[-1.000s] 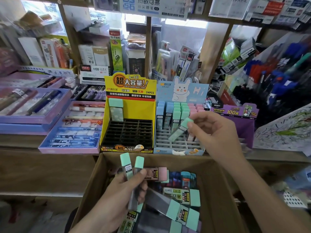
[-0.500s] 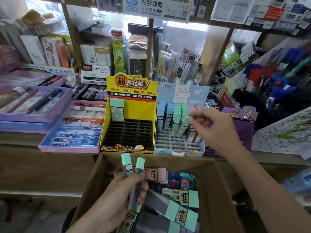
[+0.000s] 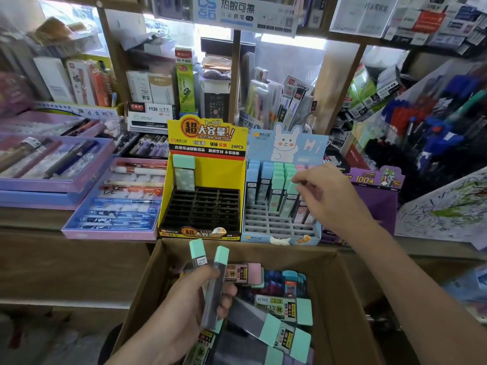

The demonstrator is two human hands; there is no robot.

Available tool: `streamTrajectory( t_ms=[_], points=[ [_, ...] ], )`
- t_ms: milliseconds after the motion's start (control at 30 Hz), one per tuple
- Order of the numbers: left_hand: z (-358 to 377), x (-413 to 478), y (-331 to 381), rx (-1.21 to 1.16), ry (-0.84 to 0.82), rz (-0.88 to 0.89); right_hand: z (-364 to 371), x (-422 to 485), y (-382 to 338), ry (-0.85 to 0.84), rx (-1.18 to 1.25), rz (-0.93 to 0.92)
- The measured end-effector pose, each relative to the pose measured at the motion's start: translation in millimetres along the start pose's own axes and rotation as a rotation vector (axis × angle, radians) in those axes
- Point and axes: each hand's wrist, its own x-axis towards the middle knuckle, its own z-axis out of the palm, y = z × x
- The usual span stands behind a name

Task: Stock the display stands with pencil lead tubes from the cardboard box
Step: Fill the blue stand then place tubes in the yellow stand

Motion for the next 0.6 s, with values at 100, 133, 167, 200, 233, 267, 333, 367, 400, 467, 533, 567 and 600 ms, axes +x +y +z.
streamTrajectory(
  t_ms=[100, 133, 167, 200, 233, 267, 333, 367, 400, 467, 533, 567, 600],
  points=[
    [1, -1, 1, 0.008, -0.001, 0.009, 5, 0, 0, 0.01, -0.03, -0.031],
    [2, -2, 1, 0.005, -0.005, 0.013, 6, 0, 0, 0.017, -0.036, -0.036],
    [3, -3, 2, 0.002, -0.007, 0.016, 7, 0, 0, 0.023, -0.043, -0.035],
    [4, -3, 3, 0.002, -0.006, 0.019, 8, 0, 0, 0.03, -0.051, -0.028],
    [6, -4, 3, 0.004, -0.002, 0.022, 7, 0, 0, 0.038, -0.062, -0.019],
    [6, -5, 3, 0.006, 0.0, 0.025, 7, -1, 0, 0.05, -0.076, -0.014],
    [8, -7, 4, 0.003, 0.0, 0.029, 6, -3, -4, 0.081, -0.111, -0.015],
    [8, -7, 4, -0.001, 0.001, 0.031, 6, -5, -8, 0.102, -0.112, -0.01],
    [8, -7, 4, -0.006, 0.004, 0.032, 7, -8, -14, 0.128, -0.088, 0.003],
    [9, -7, 4, -0.01, 0.008, 0.036, 9, -19, -29, 0.172, 0.047, 0.039],
    [9, -7, 4, -0.007, 0.008, 0.045, 13, -34, -47, 0.126, 0.247, 0.09],
    [9, -7, 4, -0.005, 0.007, 0.05, 16, -42, -55, 0.07, 0.355, 0.139],
    [9, -7, 4, -0.002, 0.005, 0.056, 21, -51, -63, 0.014, 0.466, 0.208]
  ],
)
